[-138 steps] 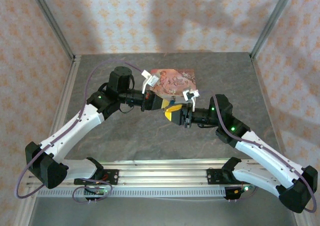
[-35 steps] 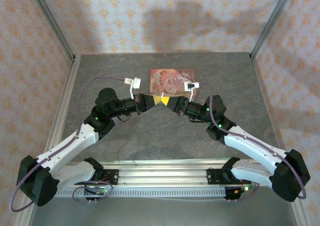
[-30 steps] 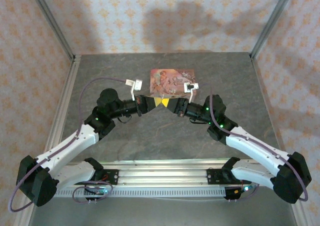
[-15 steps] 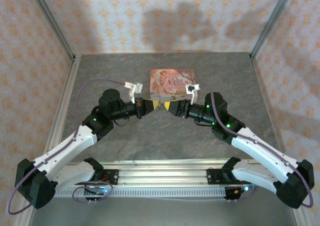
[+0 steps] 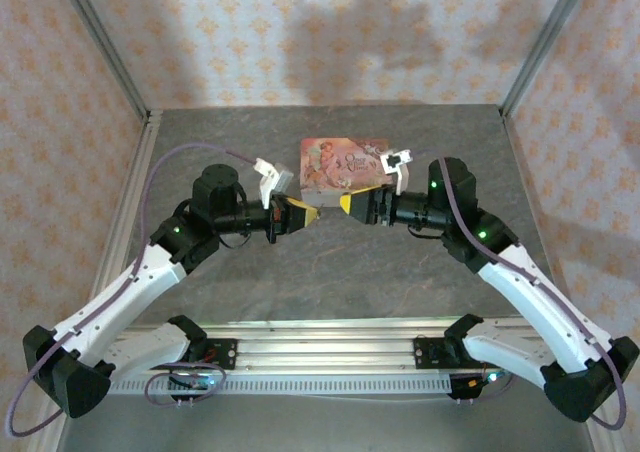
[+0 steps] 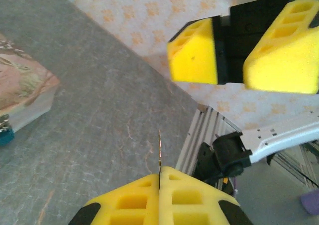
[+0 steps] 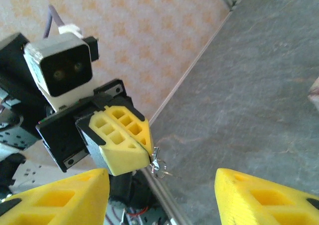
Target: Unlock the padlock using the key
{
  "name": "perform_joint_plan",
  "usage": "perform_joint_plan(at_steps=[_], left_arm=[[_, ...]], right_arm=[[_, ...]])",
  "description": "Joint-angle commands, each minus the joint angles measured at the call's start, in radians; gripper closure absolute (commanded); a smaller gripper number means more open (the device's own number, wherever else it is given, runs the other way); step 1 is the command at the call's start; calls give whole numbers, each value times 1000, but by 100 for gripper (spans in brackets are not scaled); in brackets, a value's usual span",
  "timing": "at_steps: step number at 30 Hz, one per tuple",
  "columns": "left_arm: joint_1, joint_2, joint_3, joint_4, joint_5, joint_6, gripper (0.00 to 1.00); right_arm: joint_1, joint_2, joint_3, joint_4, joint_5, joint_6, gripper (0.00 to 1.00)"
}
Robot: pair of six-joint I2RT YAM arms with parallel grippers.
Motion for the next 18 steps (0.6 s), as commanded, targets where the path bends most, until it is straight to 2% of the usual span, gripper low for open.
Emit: perform_joint_plan(at_steps=[1, 6, 10, 18], left_arm=[[-4, 16, 37, -38, 84, 61, 100], [-3, 27, 41, -16, 135, 53, 100], [-4, 45, 50, -12, 171, 52, 100], [-3, 71, 75, -18, 197, 51, 100]], right_arm=[[-4, 25, 21, 14, -114, -3, 41], [-2, 65, -9, 109, -201, 43, 43], [5, 83, -26, 162, -214, 62, 46], [38, 113, -31, 188, -225, 60, 61]])
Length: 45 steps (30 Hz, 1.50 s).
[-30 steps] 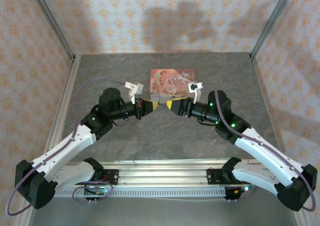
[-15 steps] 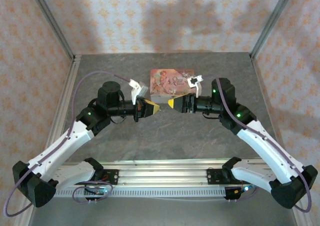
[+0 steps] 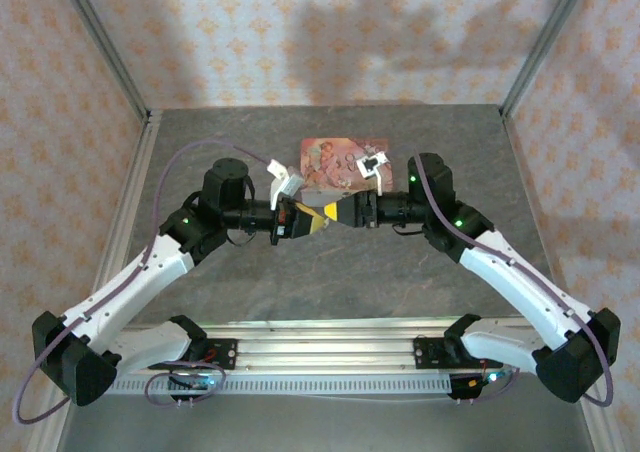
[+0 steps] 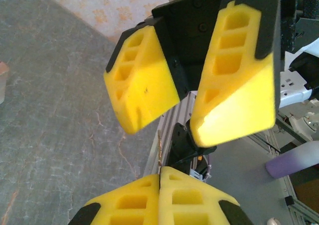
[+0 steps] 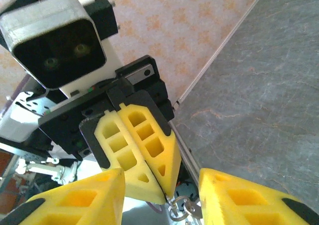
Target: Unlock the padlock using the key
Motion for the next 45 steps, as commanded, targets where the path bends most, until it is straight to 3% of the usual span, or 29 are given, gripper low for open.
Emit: perform_joint_plan(at_steps=[1, 9, 14, 21, 26, 37, 45], left_arm=[[-4, 2, 42, 3, 38, 12, 100], [-4, 2, 40, -12, 26, 16, 100], [-3, 10, 28, 23, 12, -27, 100], [-7, 25, 9, 110, -47, -152, 100], [-7, -2, -35, 147, -120, -181, 100], [-7, 14, -71, 202, -177, -242, 100], [-6, 5, -107, 283, -213, -300, 88]], right_arm=[[11, 1, -6, 55, -32, -4, 63], [11, -1, -6, 24, -9, -20, 91], [11, -8, -14, 24, 8, -18, 99], [11, -1, -88, 112, 83, 27, 100], [2, 10, -79, 70, 145, 11, 100], [-16, 36, -71, 78, 154, 26, 100], [-27, 18, -67, 58, 183, 34, 100]])
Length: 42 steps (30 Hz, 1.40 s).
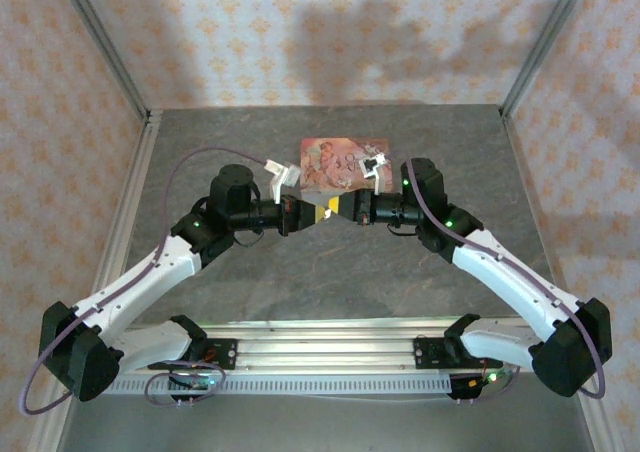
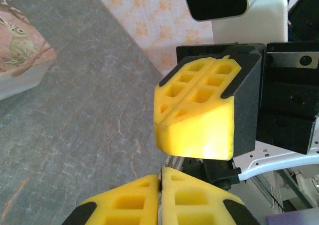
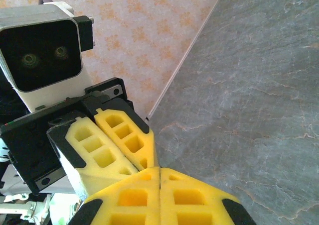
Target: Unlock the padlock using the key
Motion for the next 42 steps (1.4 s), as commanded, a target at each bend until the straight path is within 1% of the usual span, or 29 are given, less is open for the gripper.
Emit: perform_joint_plan(at_steps=[1, 3, 5, 7, 9, 14, 22, 29, 34, 39, 42], left_arm=[[-4, -24, -5, 94, -44, -29, 84], [0, -34, -8, 85, -64, -33, 71], [7, -51, -23, 90, -92, -43, 61], [15, -73, -53, 135, -109, -108, 55], [19, -91, -92, 200, -125, -166, 52], [15, -75, -191, 445, -103, -326, 53], [-23, -28, -243, 641, -111, -450, 55], [-37, -27, -247, 625, -126, -456, 55], [-42, -23, -259, 616, -141, -452, 52], [-55, 2, -251, 643, -127, -460, 52], [-63, 25, -241, 665, -113, -467, 54]], right_arm=[[-10, -19, 9, -17, 31, 9, 100], [-13, -22, 6, -19, 41, 11, 100], [-16, -28, -1, -17, 55, 16, 100], [-18, -36, -12, -4, 62, 22, 100], [-18, -42, -22, 20, 62, 33, 100], [-18, -50, -51, 111, 44, 78, 100], [-19, -60, -88, 215, 60, 143, 100], [-18, -61, -104, 274, 68, 183, 100], [-18, -60, -104, 280, 65, 187, 100], [-18, -61, -108, 283, 63, 192, 100], [-18, -61, -109, 291, 64, 195, 100]])
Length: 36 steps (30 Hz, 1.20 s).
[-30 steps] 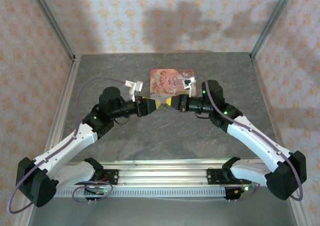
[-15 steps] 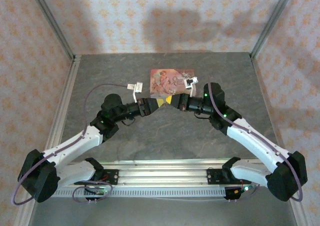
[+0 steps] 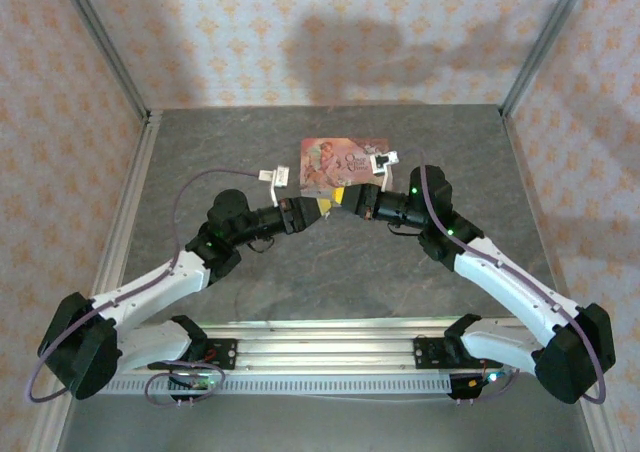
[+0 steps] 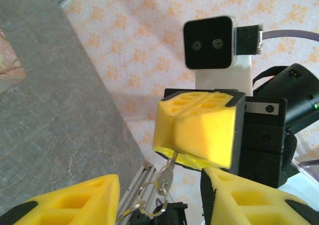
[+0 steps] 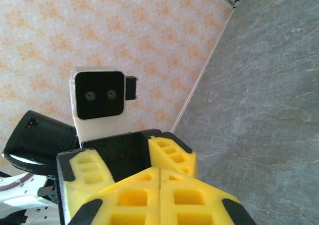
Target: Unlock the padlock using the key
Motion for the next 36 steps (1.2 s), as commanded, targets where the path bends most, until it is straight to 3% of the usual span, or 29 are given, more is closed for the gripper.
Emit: perform_joint_plan(at_steps=[1, 6, 11, 19, 28, 30, 36], left_arm=[[-11, 20, 12, 79, 12, -11, 56], [-13, 22, 15, 77, 10, -6, 66], [-13, 5, 9, 52, 7, 10, 83], [-14, -16, 6, 33, -1, 26, 99], [-14, -27, 6, -14, -13, 60, 100], [-13, -40, 1, -53, -30, 85, 100], [-11, -118, -34, -258, -113, 203, 100]], right_arm=[[-6, -21, -10, 59, 8, 8, 100], [-7, -23, -11, 56, 17, 7, 100], [-7, -28, -18, 51, 32, 2, 100], [-6, -21, -23, 66, 31, 12, 100], [-7, -31, -22, 4, 71, -4, 100], [-6, -40, -14, -61, 123, -24, 92], [-7, -67, 11, -259, 329, -86, 48]])
